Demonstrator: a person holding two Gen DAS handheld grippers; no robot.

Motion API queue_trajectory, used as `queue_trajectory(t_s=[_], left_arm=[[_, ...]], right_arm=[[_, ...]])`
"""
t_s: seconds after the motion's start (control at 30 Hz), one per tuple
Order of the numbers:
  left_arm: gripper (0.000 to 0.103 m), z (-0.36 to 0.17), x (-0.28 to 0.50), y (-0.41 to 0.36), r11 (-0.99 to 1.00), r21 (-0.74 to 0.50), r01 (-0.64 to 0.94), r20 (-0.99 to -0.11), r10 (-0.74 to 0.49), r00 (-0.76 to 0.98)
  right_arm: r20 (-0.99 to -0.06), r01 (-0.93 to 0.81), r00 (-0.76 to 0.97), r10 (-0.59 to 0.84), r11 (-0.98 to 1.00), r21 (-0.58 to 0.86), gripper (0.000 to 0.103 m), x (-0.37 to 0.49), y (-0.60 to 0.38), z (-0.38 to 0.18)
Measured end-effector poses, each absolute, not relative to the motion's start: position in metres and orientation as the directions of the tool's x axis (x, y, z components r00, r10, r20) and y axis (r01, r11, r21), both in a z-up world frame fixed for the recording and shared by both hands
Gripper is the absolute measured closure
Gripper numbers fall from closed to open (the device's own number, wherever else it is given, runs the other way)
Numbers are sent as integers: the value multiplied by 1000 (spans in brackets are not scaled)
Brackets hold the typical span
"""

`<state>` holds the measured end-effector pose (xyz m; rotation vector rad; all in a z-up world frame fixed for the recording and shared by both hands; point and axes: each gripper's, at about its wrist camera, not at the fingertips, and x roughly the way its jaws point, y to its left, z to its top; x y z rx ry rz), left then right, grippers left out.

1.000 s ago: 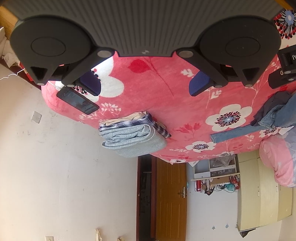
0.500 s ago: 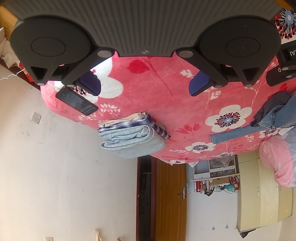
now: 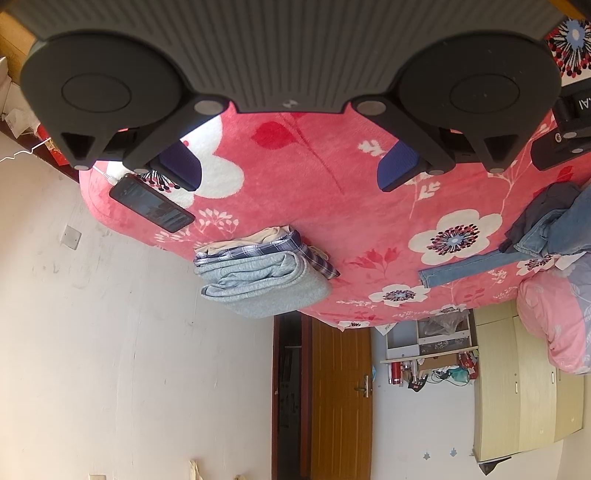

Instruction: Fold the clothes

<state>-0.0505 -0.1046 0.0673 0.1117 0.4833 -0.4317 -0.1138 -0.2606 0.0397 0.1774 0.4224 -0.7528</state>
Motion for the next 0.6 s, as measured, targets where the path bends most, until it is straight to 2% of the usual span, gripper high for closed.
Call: queue_trajectory(t_s=[0.6], left_arm=[[0,63,-56,-124,898,0,440,-484,-385,785]], right_arm=[[-436,699,641,-632,715,-8,1,-126,-270,39]])
